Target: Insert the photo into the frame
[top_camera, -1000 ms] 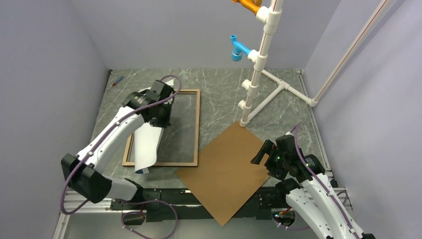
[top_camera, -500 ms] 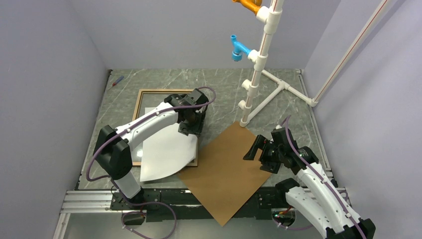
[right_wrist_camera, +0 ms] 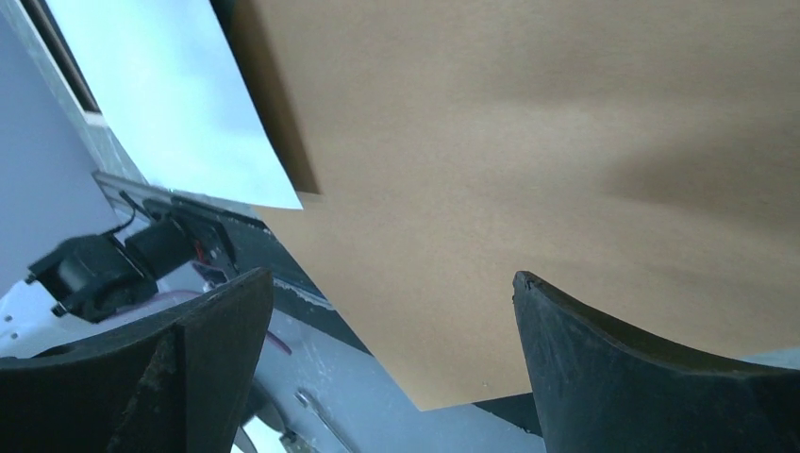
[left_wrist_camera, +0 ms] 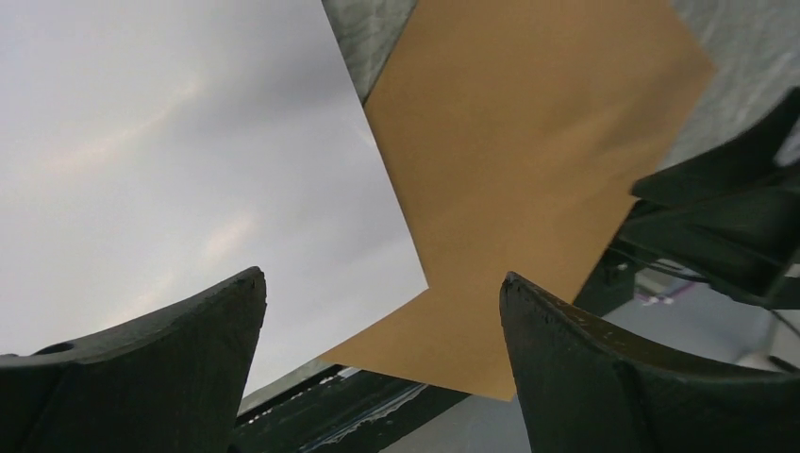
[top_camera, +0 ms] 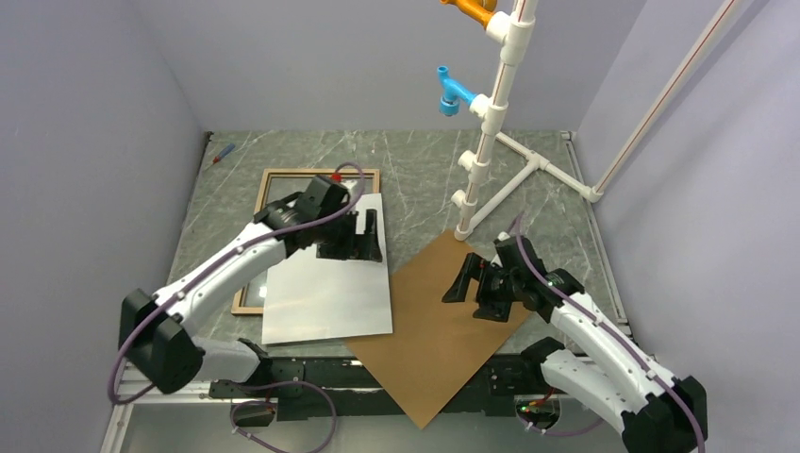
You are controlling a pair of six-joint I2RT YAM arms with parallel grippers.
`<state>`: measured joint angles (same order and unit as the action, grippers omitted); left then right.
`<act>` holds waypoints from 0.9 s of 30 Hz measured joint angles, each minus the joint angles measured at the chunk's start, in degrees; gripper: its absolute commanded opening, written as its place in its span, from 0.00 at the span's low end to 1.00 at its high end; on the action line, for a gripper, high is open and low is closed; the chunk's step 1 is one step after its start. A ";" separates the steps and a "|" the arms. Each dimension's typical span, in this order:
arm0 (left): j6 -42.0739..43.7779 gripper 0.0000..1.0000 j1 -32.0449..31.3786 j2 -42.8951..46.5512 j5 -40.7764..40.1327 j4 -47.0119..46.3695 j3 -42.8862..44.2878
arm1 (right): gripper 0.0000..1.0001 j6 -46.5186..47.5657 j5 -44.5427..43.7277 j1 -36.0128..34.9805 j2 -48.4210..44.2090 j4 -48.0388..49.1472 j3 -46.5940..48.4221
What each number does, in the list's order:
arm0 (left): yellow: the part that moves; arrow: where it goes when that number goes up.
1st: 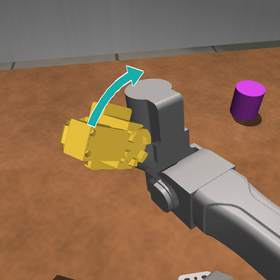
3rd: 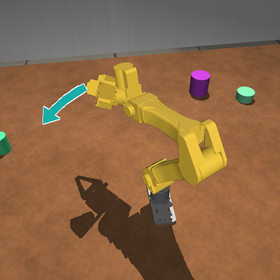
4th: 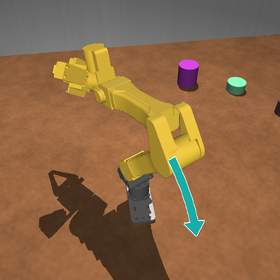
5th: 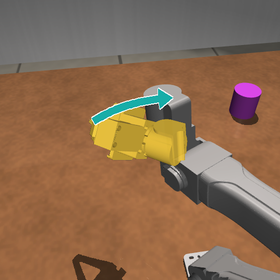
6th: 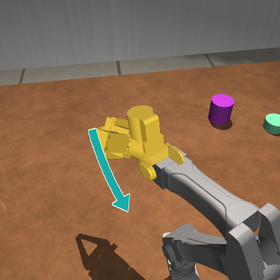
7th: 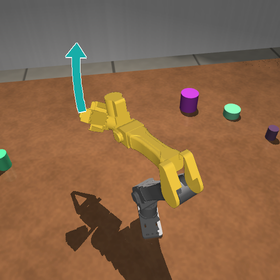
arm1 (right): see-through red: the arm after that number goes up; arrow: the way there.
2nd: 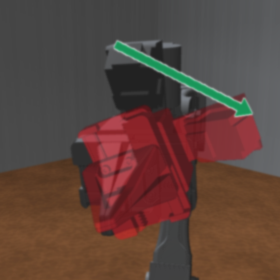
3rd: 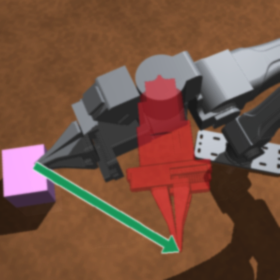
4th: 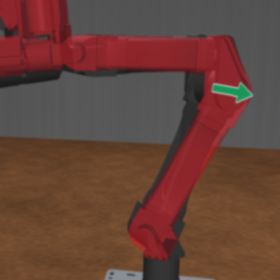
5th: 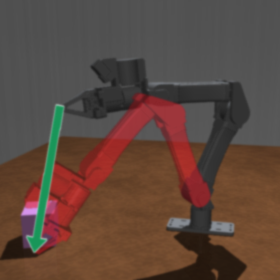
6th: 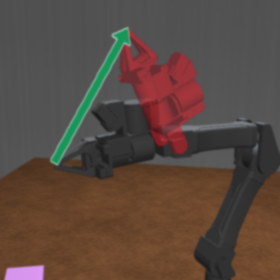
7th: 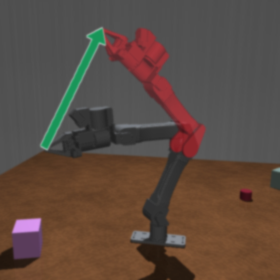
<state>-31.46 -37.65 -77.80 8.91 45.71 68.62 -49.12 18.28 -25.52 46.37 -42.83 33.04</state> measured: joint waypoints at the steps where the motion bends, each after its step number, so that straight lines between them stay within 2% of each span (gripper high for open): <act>1: -0.35 0.97 1.31 1.81 1.73 -1.51 -1.99 | 0.99 -0.33 -0.15 -1.55 1.11 1.20 0.00; 7: -2.32 0.97 13.62 11.76 13.53 -9.97 -17.57 | 0.99 -2.64 -1.70 -12.39 8.57 9.27 0.00; 10: -2.67 0.97 20.06 16.00 18.51 -11.52 -23.89 | 0.99 -3.41 -2.80 -17.29 13.03 14.14 0.13; 14: -1.95 0.97 27.96 21.66 23.41 -10.62 -28.04 | 0.98 -3.41 -4.85 -22.45 20.72 18.45 2.60; 19: 1.70 0.97 34.16 26.45 24.68 -5.46 -26.29 | 0.98 -1.57 -7.61 -26.01 30.49 20.68 9.42; 27: 9.75 0.98 34.95 32.96 20.68 3.04 -14.75 | 0.98 1.55 -9.18 -26.64 38.71 24.68 15.28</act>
<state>-21.71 -2.70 -44.84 29.58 48.75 53.87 -47.57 9.10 -52.16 85.08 -18.15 48.31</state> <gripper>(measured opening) 0.971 0.983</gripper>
